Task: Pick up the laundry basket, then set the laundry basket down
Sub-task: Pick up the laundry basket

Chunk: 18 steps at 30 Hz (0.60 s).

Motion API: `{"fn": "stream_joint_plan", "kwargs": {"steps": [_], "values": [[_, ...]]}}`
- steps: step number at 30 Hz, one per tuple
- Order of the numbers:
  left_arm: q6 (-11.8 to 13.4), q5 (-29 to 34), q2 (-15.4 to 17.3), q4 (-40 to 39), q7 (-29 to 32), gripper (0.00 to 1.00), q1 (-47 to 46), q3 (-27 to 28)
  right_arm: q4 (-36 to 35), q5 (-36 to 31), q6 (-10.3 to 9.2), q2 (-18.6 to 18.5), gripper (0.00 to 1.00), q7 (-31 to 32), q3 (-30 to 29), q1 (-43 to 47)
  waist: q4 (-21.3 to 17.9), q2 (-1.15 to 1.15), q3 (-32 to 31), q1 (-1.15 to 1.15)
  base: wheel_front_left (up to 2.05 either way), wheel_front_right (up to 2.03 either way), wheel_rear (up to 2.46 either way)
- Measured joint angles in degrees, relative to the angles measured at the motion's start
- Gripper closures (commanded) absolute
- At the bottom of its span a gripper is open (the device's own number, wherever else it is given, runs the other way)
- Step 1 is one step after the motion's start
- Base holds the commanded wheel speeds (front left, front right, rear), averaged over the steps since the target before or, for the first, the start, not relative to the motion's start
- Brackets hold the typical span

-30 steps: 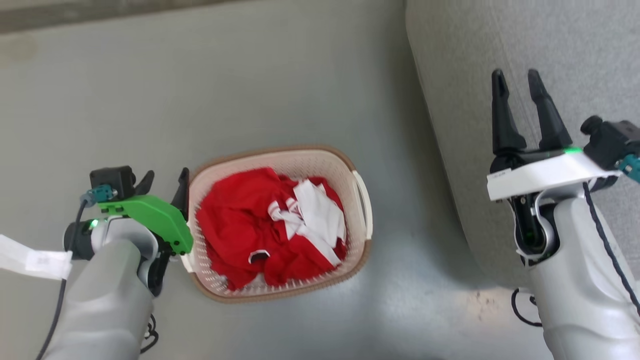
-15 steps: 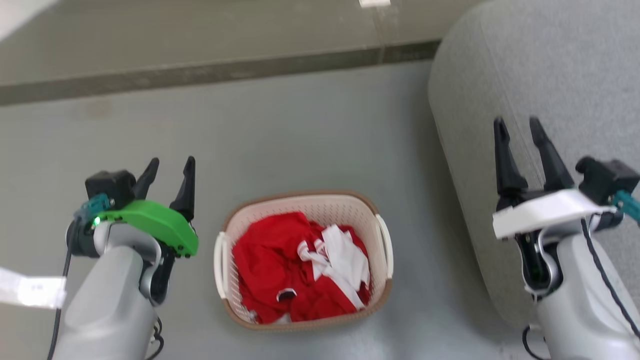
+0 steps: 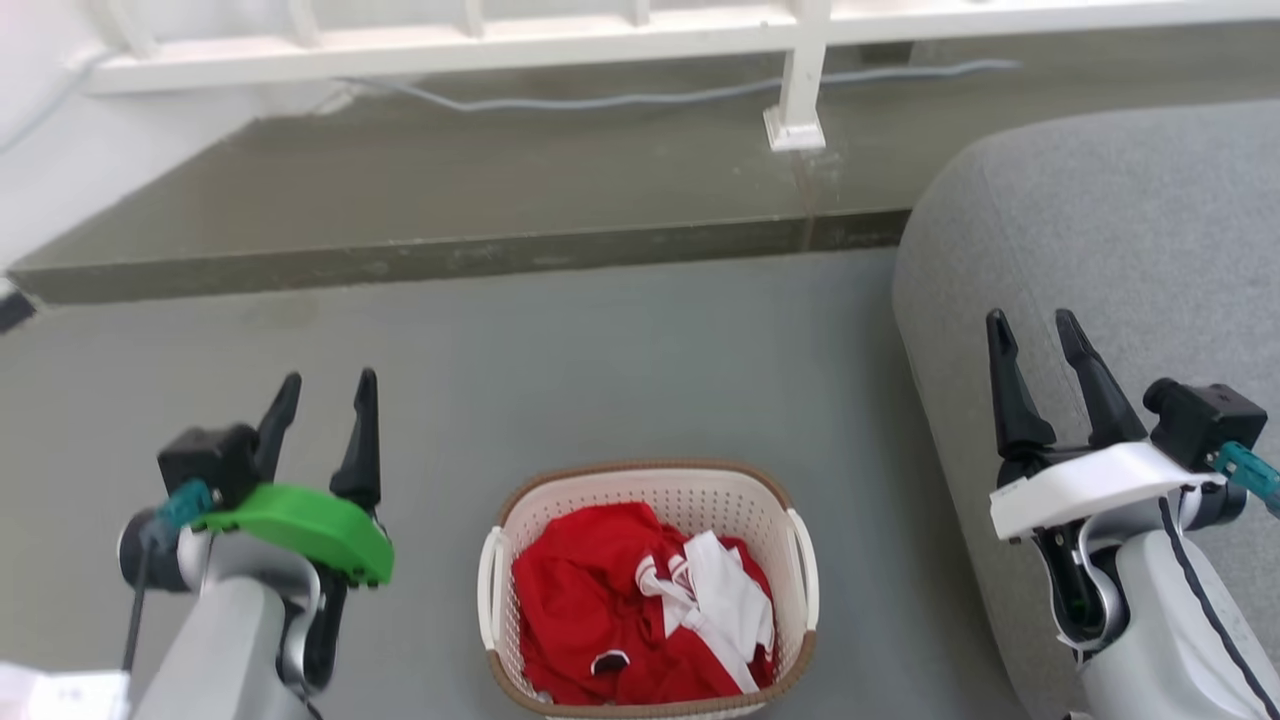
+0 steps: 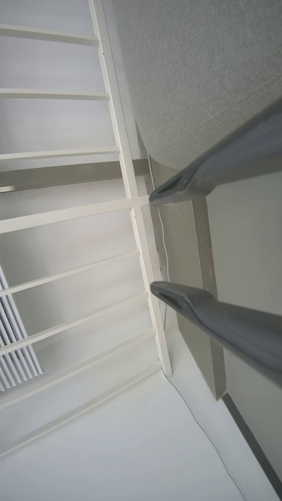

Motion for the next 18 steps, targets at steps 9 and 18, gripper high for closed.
{"fn": "stream_joint_plan", "kwargs": {"steps": [9, 18], "values": [[0.5, 2.4, -0.3, -5.4, 0.0, 0.0, 5.6, 2.1, -0.6, -0.2, 0.0, -0.4, 0.0, 0.0, -0.3, 0.9, 0.5, 0.0, -1.7, 0.0, 0.0, 0.0, 0.0], [0.7, 5.0, -1.7, -9.6, 0.0, 0.0, 9.0, 3.7, -0.8, -1.5, 0.0, -1.3, 0.0, 0.0, -0.2, 1.8, 0.3, 0.0, -1.7, 0.0, 0.0, 0.0, 0.0]]}}
